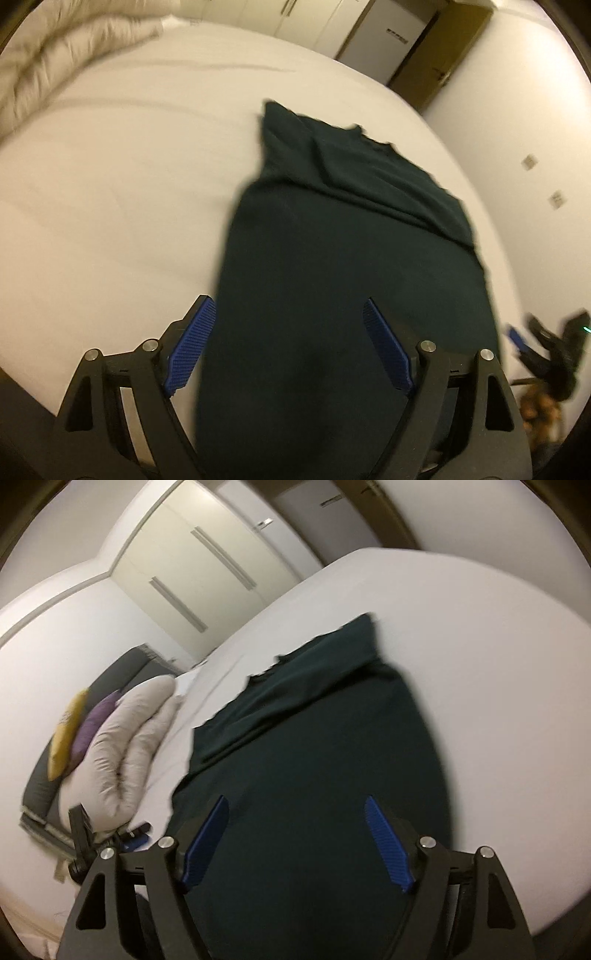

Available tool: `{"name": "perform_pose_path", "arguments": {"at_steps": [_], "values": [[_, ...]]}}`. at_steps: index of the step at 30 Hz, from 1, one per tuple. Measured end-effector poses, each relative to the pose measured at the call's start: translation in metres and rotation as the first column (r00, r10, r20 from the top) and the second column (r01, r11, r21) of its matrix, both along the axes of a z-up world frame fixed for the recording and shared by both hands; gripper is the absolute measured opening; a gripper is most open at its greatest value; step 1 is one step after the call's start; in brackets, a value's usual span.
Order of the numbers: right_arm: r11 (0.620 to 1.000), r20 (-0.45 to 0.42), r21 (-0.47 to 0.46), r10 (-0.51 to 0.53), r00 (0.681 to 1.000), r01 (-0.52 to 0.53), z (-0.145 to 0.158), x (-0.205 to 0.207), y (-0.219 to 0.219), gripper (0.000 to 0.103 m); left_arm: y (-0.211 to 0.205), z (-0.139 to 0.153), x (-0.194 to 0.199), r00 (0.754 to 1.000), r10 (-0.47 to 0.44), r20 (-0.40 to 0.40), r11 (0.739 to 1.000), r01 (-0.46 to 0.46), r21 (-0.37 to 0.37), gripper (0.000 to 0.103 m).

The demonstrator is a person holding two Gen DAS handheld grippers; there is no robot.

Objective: Fold small clothes

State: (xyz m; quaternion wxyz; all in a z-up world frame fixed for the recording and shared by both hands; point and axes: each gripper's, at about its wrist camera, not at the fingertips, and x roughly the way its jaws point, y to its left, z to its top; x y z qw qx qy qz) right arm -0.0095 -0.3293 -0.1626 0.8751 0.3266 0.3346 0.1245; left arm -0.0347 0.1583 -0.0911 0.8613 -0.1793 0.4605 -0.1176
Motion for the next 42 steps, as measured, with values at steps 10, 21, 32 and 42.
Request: {"name": "perform_pose_path", "arguments": {"at_steps": [10, 21, 32, 42], "values": [[0.977, 0.18, 0.169, 0.101, 0.978, -0.132, 0.078, 0.044, 0.061, 0.078, -0.014, 0.157, -0.045, 0.982, -0.114, 0.154, 0.449, 0.189, -0.873, 0.082], [0.964, 0.1, 0.197, -0.203, 0.974, 0.18, 0.056, -0.005, -0.006, 0.079, -0.016, 0.293, -0.133, 0.89, 0.059, 0.451, 0.163, 0.437, -0.884, 0.101], [0.958, 0.111, 0.168, -0.251, 0.962, 0.231, 0.054, -0.02, -0.017, 0.079, -0.049, 0.314, -0.155, 0.868, -0.054, 0.494, 0.06, 0.497, -0.866, 0.103], [0.957, 0.137, 0.151, -0.269, 0.953, 0.248, 0.058, -0.028, -0.022, 0.079, -0.072, 0.326, -0.162, 0.843, -0.134, 0.52, 0.037, 0.529, -0.848, 0.103]]}}
